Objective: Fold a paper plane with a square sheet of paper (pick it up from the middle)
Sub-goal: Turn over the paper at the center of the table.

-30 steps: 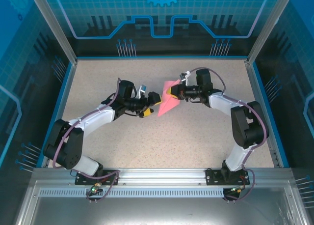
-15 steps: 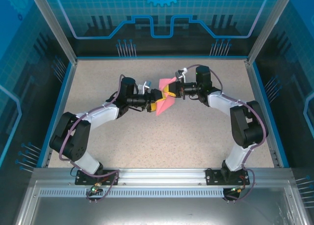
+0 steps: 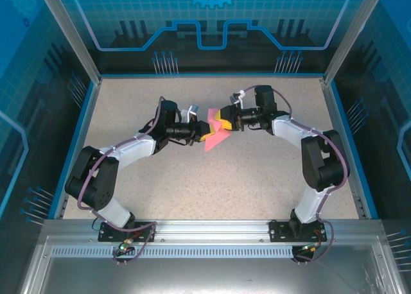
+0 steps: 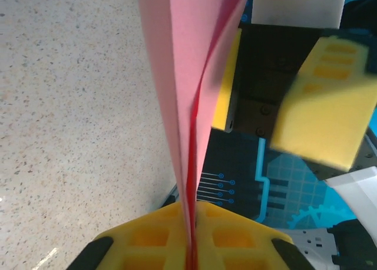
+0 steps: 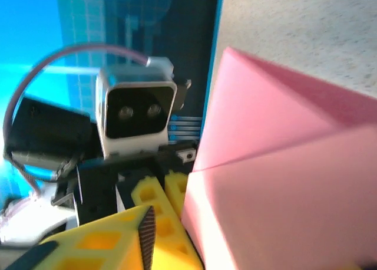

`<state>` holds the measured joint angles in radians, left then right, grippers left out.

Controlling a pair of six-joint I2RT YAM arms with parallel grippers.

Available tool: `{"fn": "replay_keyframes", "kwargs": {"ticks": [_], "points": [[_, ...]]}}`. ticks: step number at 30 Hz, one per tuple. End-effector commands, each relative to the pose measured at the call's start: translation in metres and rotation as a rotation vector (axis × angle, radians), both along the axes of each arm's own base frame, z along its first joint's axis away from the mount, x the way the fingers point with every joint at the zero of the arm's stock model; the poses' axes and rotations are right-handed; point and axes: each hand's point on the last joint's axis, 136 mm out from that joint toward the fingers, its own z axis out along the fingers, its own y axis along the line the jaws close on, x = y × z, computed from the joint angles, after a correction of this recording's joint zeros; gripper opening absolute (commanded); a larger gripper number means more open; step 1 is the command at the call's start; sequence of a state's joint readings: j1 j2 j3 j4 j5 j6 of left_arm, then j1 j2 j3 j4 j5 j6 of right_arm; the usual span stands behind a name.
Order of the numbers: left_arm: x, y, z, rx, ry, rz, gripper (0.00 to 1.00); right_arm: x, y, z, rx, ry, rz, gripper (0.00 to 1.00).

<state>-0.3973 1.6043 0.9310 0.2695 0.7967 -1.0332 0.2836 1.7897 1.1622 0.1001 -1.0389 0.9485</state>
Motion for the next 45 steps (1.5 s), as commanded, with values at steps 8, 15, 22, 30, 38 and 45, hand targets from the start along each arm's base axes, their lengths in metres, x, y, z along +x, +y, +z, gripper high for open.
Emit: {"fn": "replay_keyframes", "kwargs": {"ticks": [8, 15, 22, 30, 38, 45], "points": [[-0.014, 0.099, -0.060, 0.956, 0.051, 0.162, 0.06, 0.000, -0.084, -0.045, -0.497, -0.058, -0.263, 0.73], [-0.014, 0.152, -0.051, 1.581, 0.015, 0.238, 0.06, -0.013, -0.116, -0.071, -0.710, -0.060, -0.381, 0.76], [-0.001, 0.123, -0.083, 1.723, 0.023, 0.173, 0.07, -0.026, -0.122, -0.087, -0.789, -0.043, -0.414, 0.76], [0.012, 0.018, -0.109, 1.157, 0.024, 0.062, 0.60, -0.038, -0.120, -0.099, -0.804, -0.022, -0.423, 0.75], [0.028, 0.021, -0.076, 0.704, 0.064, 0.124, 0.81, -0.050, -0.067, -0.103, -0.811, -0.118, -0.302, 0.72], [0.022, 0.122, -0.078, 0.717, 0.147, 0.386, 0.95, -0.068, 0.037, -0.111, -0.758, -0.201, -0.089, 0.53]]}}
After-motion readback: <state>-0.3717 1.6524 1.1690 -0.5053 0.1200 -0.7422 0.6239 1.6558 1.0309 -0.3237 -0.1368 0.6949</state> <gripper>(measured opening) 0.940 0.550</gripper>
